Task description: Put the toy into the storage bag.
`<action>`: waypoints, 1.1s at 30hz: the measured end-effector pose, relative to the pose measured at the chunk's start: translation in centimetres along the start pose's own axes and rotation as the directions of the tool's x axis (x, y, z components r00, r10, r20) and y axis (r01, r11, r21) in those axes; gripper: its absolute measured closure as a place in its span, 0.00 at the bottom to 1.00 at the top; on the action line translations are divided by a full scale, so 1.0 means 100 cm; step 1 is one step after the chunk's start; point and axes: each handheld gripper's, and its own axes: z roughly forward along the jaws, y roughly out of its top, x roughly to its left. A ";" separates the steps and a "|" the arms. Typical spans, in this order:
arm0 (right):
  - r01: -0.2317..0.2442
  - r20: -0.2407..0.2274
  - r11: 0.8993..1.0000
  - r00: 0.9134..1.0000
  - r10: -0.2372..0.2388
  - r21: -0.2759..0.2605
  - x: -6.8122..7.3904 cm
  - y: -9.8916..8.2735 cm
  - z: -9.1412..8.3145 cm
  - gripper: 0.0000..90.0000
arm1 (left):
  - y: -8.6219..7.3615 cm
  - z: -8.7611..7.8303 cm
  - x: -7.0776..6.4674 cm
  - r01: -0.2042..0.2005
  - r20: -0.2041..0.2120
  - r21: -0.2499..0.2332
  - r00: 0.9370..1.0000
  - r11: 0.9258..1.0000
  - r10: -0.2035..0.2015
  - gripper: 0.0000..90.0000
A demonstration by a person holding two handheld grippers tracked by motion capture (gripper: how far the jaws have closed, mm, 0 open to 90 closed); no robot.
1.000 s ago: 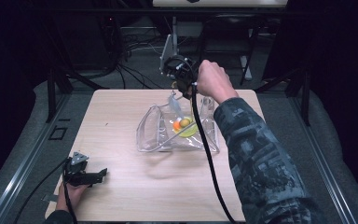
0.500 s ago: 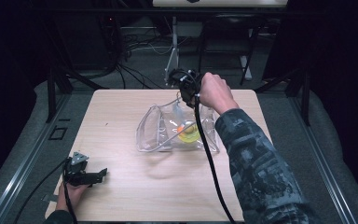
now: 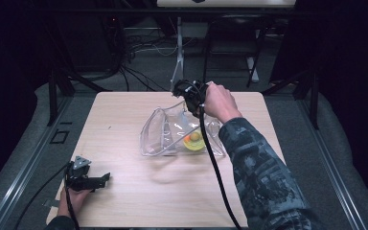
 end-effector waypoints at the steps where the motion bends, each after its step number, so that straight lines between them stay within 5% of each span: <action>1: 0.000 0.005 1.000 1.000 0.000 0.001 0.000 0.000 0.001 0.98 | 0.000 0.000 0.000 0.000 0.000 0.000 1.000 1.000 0.000 0.01; 23: -0.028 -0.003 1.000 1.000 0.029 0.012 -0.002 -0.004 0.007 0.93 | 0.000 0.000 0.000 0.000 0.000 0.000 1.000 1.000 0.000 0.01; 33: -0.086 -0.017 0.994 0.996 0.085 -0.072 -0.012 -0.020 -0.017 0.63 | 0.000 0.000 0.000 0.000 -0.001 0.000 1.000 1.000 0.000 0.01</action>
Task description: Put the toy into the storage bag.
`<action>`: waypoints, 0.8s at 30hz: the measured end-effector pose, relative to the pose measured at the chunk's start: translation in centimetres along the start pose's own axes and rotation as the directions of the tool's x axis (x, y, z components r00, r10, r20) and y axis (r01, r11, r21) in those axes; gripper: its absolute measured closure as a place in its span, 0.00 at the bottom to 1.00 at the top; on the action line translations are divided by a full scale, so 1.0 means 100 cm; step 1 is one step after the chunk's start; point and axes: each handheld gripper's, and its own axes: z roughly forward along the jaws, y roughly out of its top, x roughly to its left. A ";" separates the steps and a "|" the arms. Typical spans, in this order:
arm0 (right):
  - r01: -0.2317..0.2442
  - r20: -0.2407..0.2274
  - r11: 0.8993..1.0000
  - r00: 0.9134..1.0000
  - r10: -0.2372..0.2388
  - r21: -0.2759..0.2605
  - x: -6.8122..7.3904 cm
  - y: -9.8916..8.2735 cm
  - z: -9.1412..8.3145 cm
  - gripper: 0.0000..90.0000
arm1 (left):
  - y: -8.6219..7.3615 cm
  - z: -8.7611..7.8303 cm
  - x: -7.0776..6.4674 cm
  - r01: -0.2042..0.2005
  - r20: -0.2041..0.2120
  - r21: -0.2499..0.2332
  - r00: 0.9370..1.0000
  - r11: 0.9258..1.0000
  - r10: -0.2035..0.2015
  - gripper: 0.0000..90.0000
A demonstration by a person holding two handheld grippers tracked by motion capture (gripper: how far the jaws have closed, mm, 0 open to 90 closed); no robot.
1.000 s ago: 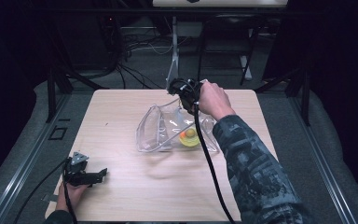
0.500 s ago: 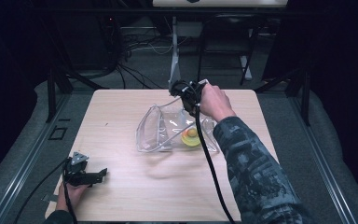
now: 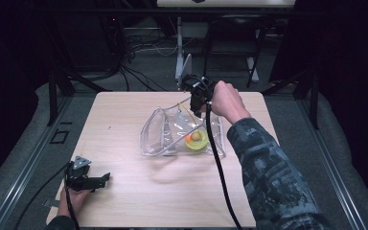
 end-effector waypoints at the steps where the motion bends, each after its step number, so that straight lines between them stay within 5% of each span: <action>1: 0.000 0.000 1.000 1.000 0.000 0.000 0.000 0.000 0.000 0.63 | 0.000 0.000 0.000 0.000 0.000 0.000 1.000 1.000 0.000 0.01; 4: -0.029 -0.005 0.999 1.000 0.029 -0.016 -0.007 -0.007 -0.004 0.46 | 0.000 0.000 0.000 0.000 0.000 0.000 1.000 1.000 0.000 0.01; 10: -0.074 0.001 0.996 0.997 0.074 -0.044 -0.017 -0.019 -0.009 0.28 | 0.000 0.000 0.000 0.001 0.001 -0.001 1.000 1.000 -0.001 0.01; 24: -0.143 0.016 0.986 0.989 0.145 -0.085 -0.037 -0.051 -0.007 0.09 | 0.000 0.000 0.000 0.000 0.000 0.000 1.000 1.000 0.000 0.01</action>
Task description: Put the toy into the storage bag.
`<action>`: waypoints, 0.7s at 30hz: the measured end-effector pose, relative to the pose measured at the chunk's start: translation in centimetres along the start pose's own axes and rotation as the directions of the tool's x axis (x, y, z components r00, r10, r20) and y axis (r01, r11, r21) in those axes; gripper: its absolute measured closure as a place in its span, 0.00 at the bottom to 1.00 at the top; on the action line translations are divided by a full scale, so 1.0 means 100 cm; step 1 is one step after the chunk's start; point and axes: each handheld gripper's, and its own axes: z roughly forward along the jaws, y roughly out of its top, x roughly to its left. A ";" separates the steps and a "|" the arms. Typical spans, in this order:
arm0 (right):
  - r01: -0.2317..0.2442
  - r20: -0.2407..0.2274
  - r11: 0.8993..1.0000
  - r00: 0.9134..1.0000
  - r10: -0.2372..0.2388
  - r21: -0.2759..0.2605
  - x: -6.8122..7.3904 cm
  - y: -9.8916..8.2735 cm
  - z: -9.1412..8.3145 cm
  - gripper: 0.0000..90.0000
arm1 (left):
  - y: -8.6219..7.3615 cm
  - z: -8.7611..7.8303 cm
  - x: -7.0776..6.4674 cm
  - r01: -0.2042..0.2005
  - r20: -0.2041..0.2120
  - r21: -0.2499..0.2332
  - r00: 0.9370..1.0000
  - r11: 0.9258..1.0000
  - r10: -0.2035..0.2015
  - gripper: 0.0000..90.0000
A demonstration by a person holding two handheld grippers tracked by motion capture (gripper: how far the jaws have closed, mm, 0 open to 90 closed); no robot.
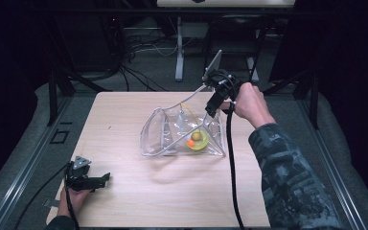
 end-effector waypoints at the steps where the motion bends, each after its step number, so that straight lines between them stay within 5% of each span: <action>1: -0.002 -0.003 1.000 1.000 0.002 0.006 -0.001 -0.003 0.002 0.07 | 0.000 0.000 0.000 0.000 0.001 -0.001 1.000 1.000 0.000 0.01; 12: -0.069 -0.014 0.997 0.998 0.069 0.018 -0.025 -0.046 0.024 0.03 | 0.000 0.000 0.000 0.000 0.000 0.000 1.000 1.000 0.000 0.01; 21: -0.115 -0.056 0.993 0.992 0.117 0.038 -0.028 -0.084 0.052 0.04 | 0.000 0.000 0.000 0.000 0.000 0.000 1.000 1.000 0.000 0.01</action>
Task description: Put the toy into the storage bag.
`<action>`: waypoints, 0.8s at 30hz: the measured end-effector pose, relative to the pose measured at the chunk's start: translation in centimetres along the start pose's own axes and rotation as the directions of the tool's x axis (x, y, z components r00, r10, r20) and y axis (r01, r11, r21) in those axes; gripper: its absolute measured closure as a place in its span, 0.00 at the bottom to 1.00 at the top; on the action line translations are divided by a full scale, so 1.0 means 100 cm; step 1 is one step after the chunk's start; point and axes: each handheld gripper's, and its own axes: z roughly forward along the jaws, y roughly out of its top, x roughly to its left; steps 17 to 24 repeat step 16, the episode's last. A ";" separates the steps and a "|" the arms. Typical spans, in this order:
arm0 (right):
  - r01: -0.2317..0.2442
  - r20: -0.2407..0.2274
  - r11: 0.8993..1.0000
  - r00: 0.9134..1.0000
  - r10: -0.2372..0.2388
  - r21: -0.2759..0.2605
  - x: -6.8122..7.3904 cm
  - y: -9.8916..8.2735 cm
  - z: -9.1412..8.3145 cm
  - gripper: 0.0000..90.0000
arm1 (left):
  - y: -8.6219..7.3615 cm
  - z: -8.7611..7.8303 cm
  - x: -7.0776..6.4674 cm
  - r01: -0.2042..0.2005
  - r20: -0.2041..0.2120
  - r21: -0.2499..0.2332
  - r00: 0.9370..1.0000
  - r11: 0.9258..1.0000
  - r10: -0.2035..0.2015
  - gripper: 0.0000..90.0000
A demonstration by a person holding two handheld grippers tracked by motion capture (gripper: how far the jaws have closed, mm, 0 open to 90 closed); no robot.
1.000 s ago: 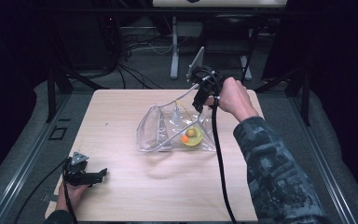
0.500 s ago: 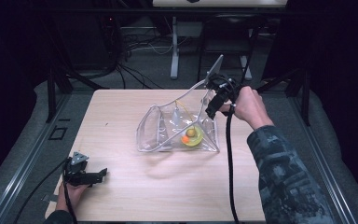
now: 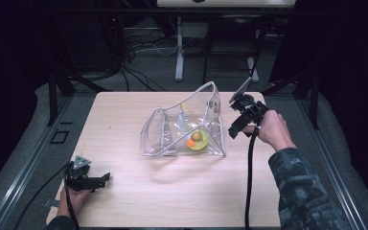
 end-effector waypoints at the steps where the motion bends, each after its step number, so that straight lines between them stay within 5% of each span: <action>1: 0.000 -0.001 1.000 1.000 0.000 0.011 -0.001 -0.004 0.004 0.04 | 0.000 0.000 0.000 0.000 0.000 0.000 1.000 1.000 0.000 0.01; 14: -0.034 -0.059 0.998 0.998 0.037 0.049 0.009 -0.053 0.065 0.07 | 0.000 0.000 0.000 -0.001 -0.004 -0.005 1.000 1.000 0.001 0.01; 24: -0.031 -0.062 0.998 0.998 0.034 0.057 0.008 -0.055 0.069 0.07 | 0.000 0.000 0.000 0.000 -0.004 -0.005 1.000 1.000 0.000 0.01</action>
